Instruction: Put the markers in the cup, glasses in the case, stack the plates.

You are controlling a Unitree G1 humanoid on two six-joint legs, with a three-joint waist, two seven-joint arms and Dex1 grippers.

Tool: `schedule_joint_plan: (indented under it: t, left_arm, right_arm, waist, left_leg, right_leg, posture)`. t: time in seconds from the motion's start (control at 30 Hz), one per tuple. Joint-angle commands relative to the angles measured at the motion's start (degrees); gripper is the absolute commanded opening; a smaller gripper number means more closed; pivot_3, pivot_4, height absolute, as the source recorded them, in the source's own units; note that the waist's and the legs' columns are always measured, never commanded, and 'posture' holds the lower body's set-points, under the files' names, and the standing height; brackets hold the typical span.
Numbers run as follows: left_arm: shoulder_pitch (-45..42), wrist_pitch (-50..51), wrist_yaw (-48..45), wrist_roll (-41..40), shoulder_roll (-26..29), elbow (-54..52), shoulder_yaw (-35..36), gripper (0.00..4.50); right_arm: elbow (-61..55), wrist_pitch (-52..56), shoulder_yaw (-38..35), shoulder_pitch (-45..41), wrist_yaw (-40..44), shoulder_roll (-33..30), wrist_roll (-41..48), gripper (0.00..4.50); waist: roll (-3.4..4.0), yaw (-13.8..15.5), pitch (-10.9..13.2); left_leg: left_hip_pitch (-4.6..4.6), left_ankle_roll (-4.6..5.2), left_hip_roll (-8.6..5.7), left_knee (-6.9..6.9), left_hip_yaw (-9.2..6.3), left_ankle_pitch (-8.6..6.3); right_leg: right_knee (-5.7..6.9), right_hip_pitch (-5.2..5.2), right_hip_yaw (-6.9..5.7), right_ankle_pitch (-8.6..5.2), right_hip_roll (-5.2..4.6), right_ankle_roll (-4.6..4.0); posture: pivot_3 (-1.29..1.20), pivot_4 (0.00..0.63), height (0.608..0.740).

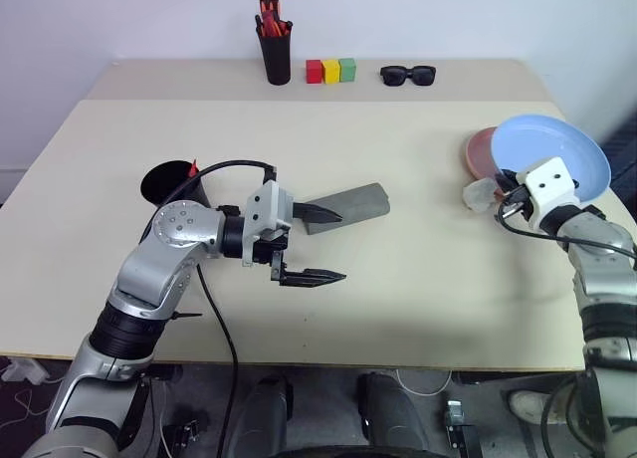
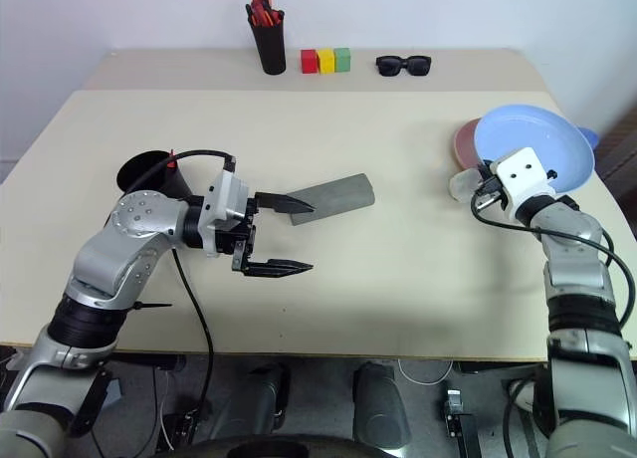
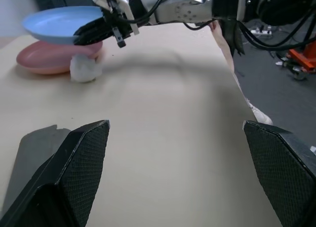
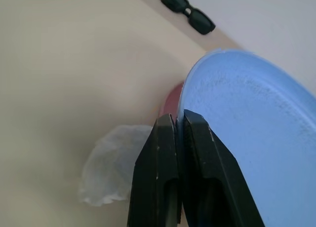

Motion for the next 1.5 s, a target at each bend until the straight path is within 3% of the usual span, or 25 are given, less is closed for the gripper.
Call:
schedule_joint_plan:
  t: [0.03,0.27,0.43,0.63,0.77,1.17,1.33,1.5]
  left_arm:
    - [1.0,0.9,1.9,-1.4,0.6,-3.2,1.9,4.5]
    - [2.5,1.7,3.8,-1.8,1.4,-4.7,2.3,4.5]
    - [2.4,1.6,4.6,-2.1,1.5,-4.3,2.0,4.5]
    - [2.3,1.3,5.0,-2.1,1.1,-3.6,1.6,4.5]
    - [1.8,1.0,4.8,-2.0,1.1,-2.8,1.4,4.5]
    - [1.7,1.7,5.4,-2.1,1.5,-3.2,1.8,4.5]
    - [3.7,3.1,7.5,-2.7,2.5,-5.8,3.3,4.5]
    - [4.9,3.5,8.4,-2.8,3.5,-7.1,3.9,4.5]
  right_arm:
    - [8.5,-5.9,0.8,-6.1,0.3,-2.0,-1.6,0.93]
    - [15.8,-10.7,1.7,-11.8,-1.4,-1.7,-2.7,4.44]
    - [7.4,-5.8,-2.0,-9.3,0.5,-1.2,3.4,4.44]
    - [-26.9,22.8,-6.8,8.9,5.5,0.7,20.4,4.44]
    - [-36.3,32.3,-5.9,16.4,5.2,1.7,23.1,4.44]
    - [-28.2,31.4,-2.3,12.9,2.6,6.4,17.9,4.44]
    - [-9.9,21.3,1.3,4.2,-1.6,8.3,9.9,4.44]
    - [-11.4,20.1,-0.7,3.6,-0.6,8.2,11.6,4.44]
  waist:
    - [0.01,-0.6,0.0]
    - [0.0,-1.0,0.0]
    - [0.01,-1.0,0.0]
    - [0.01,-0.5,0.0]
    - [0.02,-0.6,0.0]
    - [0.02,-0.6,0.0]
    - [0.0,-1.1,0.0]
    - [0.0,-0.8,0.0]
  left_leg:
    - [0.0,0.0,0.0,-0.01,0.0,0.0]
    - [0.01,0.0,0.0,-0.02,-0.01,0.0]
    - [0.0,0.0,0.0,-0.02,-0.01,0.0]
    - [-0.01,0.0,0.0,0.0,-0.1,0.0]
    - [-0.01,0.0,0.0,0.04,-0.07,0.0]
    - [-0.01,0.0,0.0,0.0,-0.04,0.0]
    - [0.03,0.0,0.0,0.02,0.03,0.0]
    - [0.01,0.0,0.02,-0.03,0.01,0.0]
  right_leg:
    - [0.0,0.0,0.0,0.0,0.0,0.0]
    - [0.0,0.01,0.01,0.0,0.0,0.0]
    - [0.01,0.0,0.01,0.0,0.0,0.01]
    - [0.03,0.03,-0.01,0.0,0.01,0.03]
    - [0.05,0.03,0.0,0.0,0.0,0.02]
    - [0.04,-0.02,0.0,0.01,0.01,0.01]
    - [0.05,0.0,0.06,0.03,0.01,-0.03]
    - [0.04,-0.03,0.05,0.03,0.02,0.0]
  posture:
    - [0.0,0.15,0.74]
    - [0.0,0.15,0.74]
    - [0.0,0.15,0.74]
    - [0.0,0.15,0.74]
    - [0.0,0.15,0.74]
    - [0.0,0.15,0.74]
    - [0.0,0.15,0.74]
    - [0.0,0.15,0.74]
